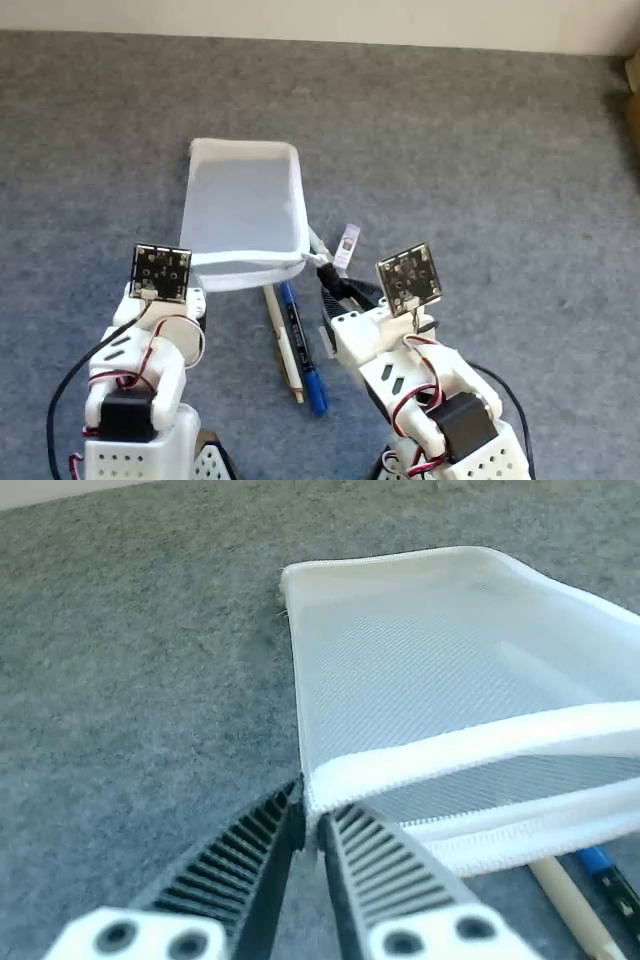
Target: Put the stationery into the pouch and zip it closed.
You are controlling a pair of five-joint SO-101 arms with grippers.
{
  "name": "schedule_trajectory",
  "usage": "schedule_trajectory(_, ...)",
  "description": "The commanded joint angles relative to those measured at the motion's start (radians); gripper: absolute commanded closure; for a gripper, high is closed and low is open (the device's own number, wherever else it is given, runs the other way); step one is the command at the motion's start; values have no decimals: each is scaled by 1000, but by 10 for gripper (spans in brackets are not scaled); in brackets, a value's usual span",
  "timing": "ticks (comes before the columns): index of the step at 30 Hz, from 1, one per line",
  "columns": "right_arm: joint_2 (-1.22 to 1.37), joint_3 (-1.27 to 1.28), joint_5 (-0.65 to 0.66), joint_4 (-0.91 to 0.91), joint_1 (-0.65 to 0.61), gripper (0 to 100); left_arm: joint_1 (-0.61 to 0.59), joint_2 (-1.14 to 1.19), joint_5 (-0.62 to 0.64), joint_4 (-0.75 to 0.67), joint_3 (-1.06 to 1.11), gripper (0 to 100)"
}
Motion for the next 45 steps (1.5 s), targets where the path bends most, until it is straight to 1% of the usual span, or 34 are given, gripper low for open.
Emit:
schedule_trajectory(1,-15,-12,9,-1,-4,933,-10,-10,-14,81,-124,993)
schedule_trajectory(3,-13,-10,9,1,-4,866,-10,-8,-14,87,-137,993)
schedule_trajectory(5,-13,-10,9,2,-4,827,-10,-8,-14,87,-140,993)
schedule_trajectory(8,-12,-10,9,4,-1,826,-10,-7,-40,89,-143,993)
schedule_trajectory(11,25,-18,9,4,38,826,-10,-7,-48,89,-145,993)
schedule_trajectory(15,174,-21,9,2,107,826,-10,-7,-49,89,-147,993)
schedule_trajectory(18,292,-67,8,-1,131,826,-10,-5,-49,92,-163,993)
schedule_trajectory(19,323,-81,6,-1,131,826,-10,-5,-49,106,-179,993)
schedule_trajectory(23,420,-130,-75,-1,131,826,-8,-5,-49,183,-285,993)
schedule_trajectory(27,470,-150,-83,1,165,826,-8,-5,-49,230,-358,993)
schedule_trajectory(31,522,-153,-83,1,223,826,-8,13,-46,229,-384,993)
schedule_trajectory(34,578,-180,-83,7,236,826,-8,102,-44,230,-437,993)
schedule_trajectory(37,633,-194,-92,7,246,826,-8,242,-43,232,-521,993)
schedule_trajectory(41,687,-228,-176,10,288,826,-8,420,-40,252,-638,993)
schedule_trajectory(45,736,-239,-189,10,306,826,-8,556,14,290,-740,993)
